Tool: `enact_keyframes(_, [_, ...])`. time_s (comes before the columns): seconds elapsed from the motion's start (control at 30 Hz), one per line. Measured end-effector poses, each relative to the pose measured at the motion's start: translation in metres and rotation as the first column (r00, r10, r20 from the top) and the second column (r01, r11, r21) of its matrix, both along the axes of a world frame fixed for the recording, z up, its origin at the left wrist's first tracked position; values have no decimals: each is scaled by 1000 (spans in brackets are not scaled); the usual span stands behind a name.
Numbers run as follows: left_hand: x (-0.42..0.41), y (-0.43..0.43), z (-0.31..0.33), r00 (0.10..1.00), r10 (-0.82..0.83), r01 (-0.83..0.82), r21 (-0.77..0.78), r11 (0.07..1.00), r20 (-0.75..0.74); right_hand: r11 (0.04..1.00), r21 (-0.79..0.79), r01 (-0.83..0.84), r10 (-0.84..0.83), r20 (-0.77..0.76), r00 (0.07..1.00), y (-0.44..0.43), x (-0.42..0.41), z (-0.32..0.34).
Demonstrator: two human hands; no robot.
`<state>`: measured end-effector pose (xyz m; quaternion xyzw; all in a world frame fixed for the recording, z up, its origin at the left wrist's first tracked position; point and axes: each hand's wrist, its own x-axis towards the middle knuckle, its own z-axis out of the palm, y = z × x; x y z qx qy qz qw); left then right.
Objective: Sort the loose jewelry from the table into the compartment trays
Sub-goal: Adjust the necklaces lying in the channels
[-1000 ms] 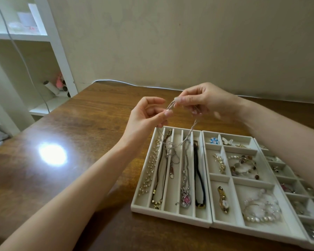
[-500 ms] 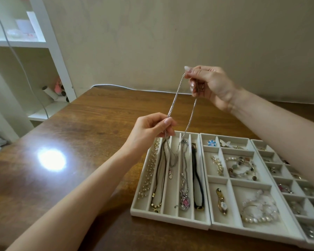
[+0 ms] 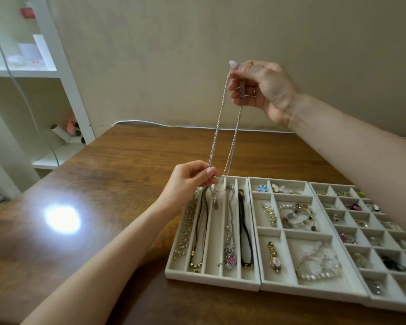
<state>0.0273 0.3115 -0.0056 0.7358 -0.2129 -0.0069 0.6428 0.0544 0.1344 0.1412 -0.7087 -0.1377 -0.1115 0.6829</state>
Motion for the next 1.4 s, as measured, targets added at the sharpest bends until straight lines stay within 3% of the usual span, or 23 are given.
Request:
enact_keyframes(0.2, [0,-3,-6,982,84,-118,205,972,167,1000,-11,29,-28,41,999,3,-9,18])
enact_keyframes(0.4, [1,-3,-1,960,218,-251,198,947,175,989,-110,94,-81,122,989,1,-14,31])
enact_keyframes(0.67, [-20,-2,4,988,151,-155,152,976,36,987,-118,113,-93,163,982,0,-16,39])
enact_keyframes(1.07, [-32,7,3,986,78,-130,402,906,145,968,-251,-23,65,163,984,14,-41,40])
enact_keyframes(1.23, [-32,7,15,987,89,-132,352,927,135,954,-299,-35,91,174,980,20,-54,46])
enact_keyframes(1.4, [-39,7,46,979,-37,-27,313,949,198,948,-315,-32,95,185,978,22,-61,49])
